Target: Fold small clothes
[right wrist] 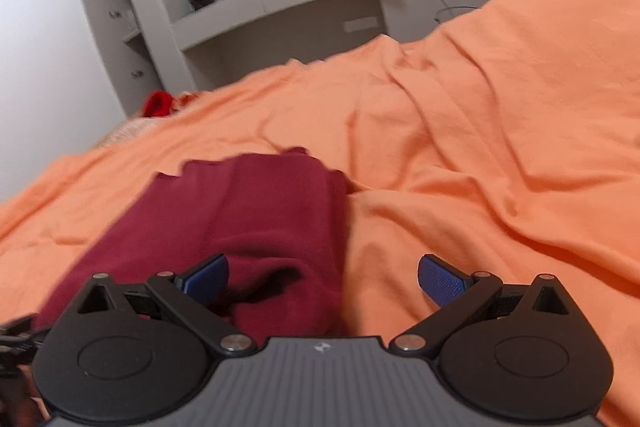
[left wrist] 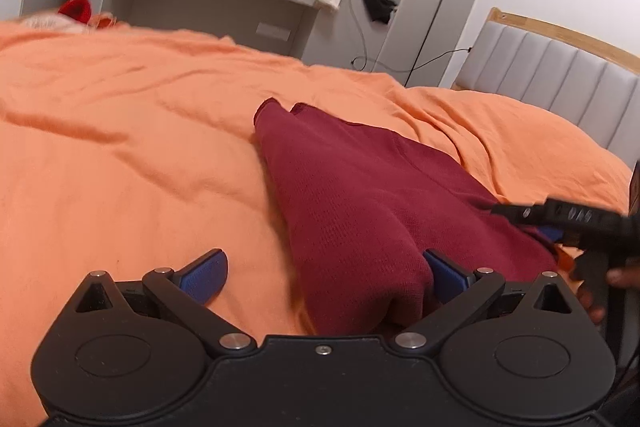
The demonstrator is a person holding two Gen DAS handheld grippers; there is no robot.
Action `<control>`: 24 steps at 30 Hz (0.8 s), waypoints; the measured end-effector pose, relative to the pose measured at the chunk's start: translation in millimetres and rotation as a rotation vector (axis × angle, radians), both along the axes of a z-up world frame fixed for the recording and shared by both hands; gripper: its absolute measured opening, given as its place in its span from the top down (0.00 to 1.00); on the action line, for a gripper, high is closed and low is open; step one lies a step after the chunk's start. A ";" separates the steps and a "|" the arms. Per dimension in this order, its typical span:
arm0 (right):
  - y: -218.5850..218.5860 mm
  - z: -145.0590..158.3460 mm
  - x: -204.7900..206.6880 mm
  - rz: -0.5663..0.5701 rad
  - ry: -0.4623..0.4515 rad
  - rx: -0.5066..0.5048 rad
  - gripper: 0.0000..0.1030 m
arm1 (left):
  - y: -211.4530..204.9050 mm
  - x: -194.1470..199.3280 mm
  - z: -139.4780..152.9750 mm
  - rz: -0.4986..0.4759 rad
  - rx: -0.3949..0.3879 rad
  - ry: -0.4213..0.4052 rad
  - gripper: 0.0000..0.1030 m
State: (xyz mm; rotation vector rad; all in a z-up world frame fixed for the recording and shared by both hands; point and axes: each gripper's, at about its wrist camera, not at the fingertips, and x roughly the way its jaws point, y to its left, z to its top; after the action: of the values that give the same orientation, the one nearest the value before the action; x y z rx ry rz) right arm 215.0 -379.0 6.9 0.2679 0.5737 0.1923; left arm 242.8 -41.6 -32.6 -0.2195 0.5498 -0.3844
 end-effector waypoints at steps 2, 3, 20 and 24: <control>4.8 2.5 -2.4 0.041 -0.013 0.007 0.00 | 1.0 -4.6 -3.7 0.000 -0.004 -0.030 0.00; 8.5 2.7 -2.5 0.064 -0.011 -0.002 0.00 | 1.2 -5.5 -5.5 0.000 -0.011 -0.040 0.00; -27.2 -24.5 23.6 0.112 0.081 0.440 0.00 | 3.6 -11.0 -12.0 -0.006 -0.020 -0.091 0.00; -36.5 -40.4 34.1 0.066 0.113 0.504 0.00 | 3.6 -12.5 -11.9 -0.006 -0.019 -0.092 0.00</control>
State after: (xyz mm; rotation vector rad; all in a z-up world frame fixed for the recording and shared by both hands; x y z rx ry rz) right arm 249.0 -415.5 -33.5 0.7522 0.6416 0.3874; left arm 230.3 -38.0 -44.5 -0.2174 0.4570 -0.4034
